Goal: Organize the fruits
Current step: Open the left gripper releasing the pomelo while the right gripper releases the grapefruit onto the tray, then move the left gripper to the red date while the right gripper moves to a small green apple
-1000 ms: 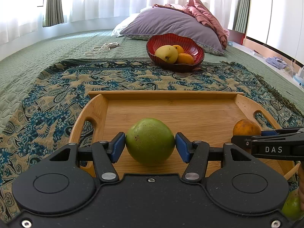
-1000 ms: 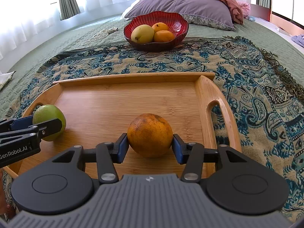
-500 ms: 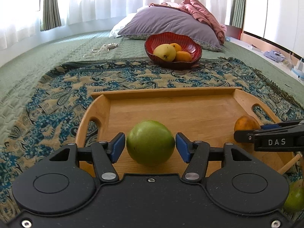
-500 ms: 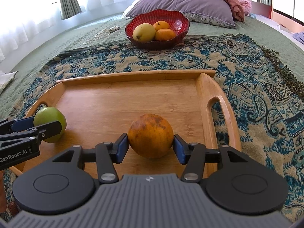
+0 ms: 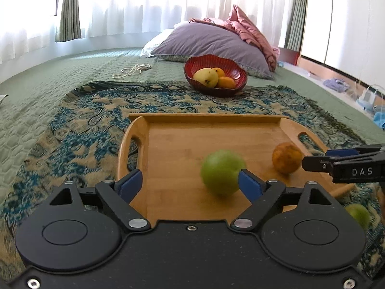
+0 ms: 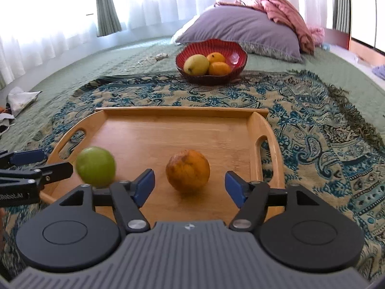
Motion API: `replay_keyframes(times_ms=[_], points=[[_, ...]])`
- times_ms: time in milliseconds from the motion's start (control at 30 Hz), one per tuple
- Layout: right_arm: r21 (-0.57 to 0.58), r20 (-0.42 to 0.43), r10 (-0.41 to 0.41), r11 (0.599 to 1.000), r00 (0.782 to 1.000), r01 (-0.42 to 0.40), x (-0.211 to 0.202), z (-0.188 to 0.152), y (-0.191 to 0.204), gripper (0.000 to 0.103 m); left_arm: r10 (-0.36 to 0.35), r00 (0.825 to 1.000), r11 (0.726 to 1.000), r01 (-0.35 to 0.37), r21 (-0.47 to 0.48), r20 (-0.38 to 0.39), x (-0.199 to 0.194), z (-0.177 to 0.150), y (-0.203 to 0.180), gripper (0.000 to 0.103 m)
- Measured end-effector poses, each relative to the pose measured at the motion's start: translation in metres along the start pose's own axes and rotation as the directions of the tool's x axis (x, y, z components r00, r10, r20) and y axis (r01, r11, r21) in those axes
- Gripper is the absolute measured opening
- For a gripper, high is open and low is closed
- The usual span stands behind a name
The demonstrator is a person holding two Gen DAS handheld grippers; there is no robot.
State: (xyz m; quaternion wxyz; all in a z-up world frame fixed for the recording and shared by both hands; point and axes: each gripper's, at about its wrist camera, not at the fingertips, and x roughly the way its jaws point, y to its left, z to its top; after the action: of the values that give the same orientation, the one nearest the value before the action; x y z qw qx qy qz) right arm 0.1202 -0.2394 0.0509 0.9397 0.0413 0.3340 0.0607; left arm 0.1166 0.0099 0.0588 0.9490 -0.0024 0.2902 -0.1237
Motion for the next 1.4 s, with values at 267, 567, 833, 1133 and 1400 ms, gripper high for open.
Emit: replay_keyframes(times_ms=[267,567,833,1133,1400], points=[[-0.004,0.063,0.005,1.000,0.998,-0.005,-0.034,-0.040,0.004,0.086,0.011,0.999,1.000,-0.011,0.001,0.051,-0.038,-0.031,0.004,0.095],[-0.066,0.164,-0.050,0.996,0.985,0.061,-0.060,-0.078,0.017,0.091,0.012,0.995,0.998,-0.017,0.054,0.095,-0.066,-0.062,-0.001,0.099],[-0.121,0.195,-0.072,0.988,0.978,0.097,-0.073,-0.102,0.023,0.099,0.021,0.996,0.998,-0.026,0.062,0.091,-0.075,-0.086,-0.001,0.101],[-0.094,0.197,-0.087,0.990,0.976,0.107,-0.077,-0.118,0.019,0.103,0.043,0.997,0.996,-0.048,0.079,0.069,-0.077,-0.103,-0.001,0.101],[-0.064,0.182,-0.110,0.990,0.977,0.123,-0.077,-0.128,0.013,0.103,0.042,0.997,0.997,-0.046,0.061,0.062,-0.079,-0.111,0.003,0.098]])
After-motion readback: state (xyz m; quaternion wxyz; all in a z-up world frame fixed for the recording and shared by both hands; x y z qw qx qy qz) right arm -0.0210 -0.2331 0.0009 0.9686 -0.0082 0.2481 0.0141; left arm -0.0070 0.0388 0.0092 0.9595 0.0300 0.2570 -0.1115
